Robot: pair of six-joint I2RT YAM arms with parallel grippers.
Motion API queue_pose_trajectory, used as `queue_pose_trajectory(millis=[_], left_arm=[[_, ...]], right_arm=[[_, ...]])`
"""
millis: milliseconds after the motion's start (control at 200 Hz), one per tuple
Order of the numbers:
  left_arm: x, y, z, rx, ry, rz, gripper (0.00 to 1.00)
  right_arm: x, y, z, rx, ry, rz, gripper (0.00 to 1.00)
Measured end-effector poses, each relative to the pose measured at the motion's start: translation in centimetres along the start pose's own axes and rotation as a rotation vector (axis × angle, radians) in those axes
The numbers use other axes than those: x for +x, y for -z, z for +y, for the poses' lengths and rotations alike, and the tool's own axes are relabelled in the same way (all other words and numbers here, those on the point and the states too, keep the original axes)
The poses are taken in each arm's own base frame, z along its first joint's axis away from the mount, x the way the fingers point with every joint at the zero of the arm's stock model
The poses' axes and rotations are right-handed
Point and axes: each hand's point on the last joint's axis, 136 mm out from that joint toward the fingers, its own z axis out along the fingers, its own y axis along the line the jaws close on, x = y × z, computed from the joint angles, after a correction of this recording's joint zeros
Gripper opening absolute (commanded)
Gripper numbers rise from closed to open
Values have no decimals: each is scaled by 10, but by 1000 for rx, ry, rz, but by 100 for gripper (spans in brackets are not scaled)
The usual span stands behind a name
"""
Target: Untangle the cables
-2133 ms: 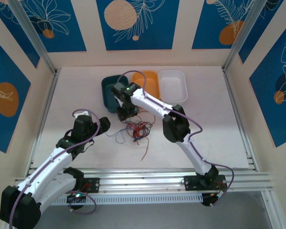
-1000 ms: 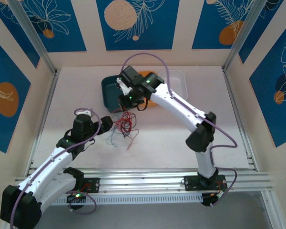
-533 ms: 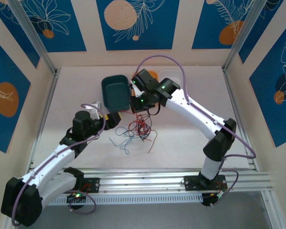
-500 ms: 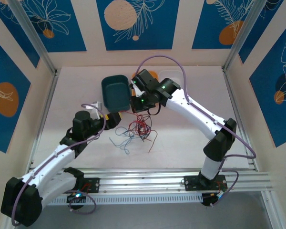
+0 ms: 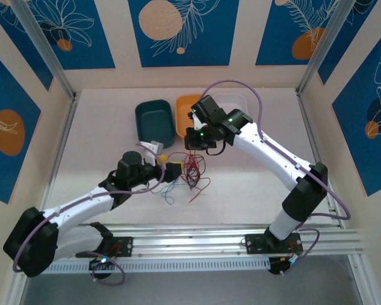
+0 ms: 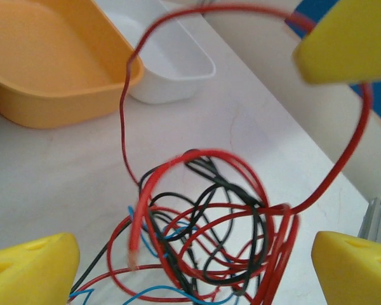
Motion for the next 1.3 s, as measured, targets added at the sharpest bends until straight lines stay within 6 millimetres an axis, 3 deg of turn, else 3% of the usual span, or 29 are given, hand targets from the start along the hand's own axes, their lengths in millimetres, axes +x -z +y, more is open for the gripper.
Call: queue_pose_trajectory(millis=[100, 190, 345, 450, 575, 690, 765, 1075, 1265, 1300], left_arm=[[14, -10, -6, 18, -36, 44, 93], [19, -20, -9, 28, -72, 74, 83], [24, -33, -9, 27, -93, 105, 36], [33, -39, -2, 5, -85, 130, 21], [36, -40, 6, -34, -67, 126, 15], [40, -39, 15, -72, -60, 125, 10], [43, -38, 20, -96, -59, 129, 0], [68, -39, 48, -209, -43, 203, 0], [77, -40, 53, -229, -32, 229, 0], [76, -40, 53, -229, -31, 228, 5]], right_arm=[[2, 2, -1, -18, -21, 0, 0], [4, 1, 0, -27, -34, 3, 0], [4, 1, 2, -39, -45, 7, 0], [4, 6, 3, -46, -43, -3, 0], [4, 22, 5, -55, -37, -33, 0], [2, 48, 6, -63, -32, -90, 0], [1, 69, 3, -65, -35, -131, 0], [-16, 154, -5, -129, -72, -328, 0], [-23, 193, -12, -123, -82, -401, 0], [-24, 199, -13, -121, -77, -414, 0]])
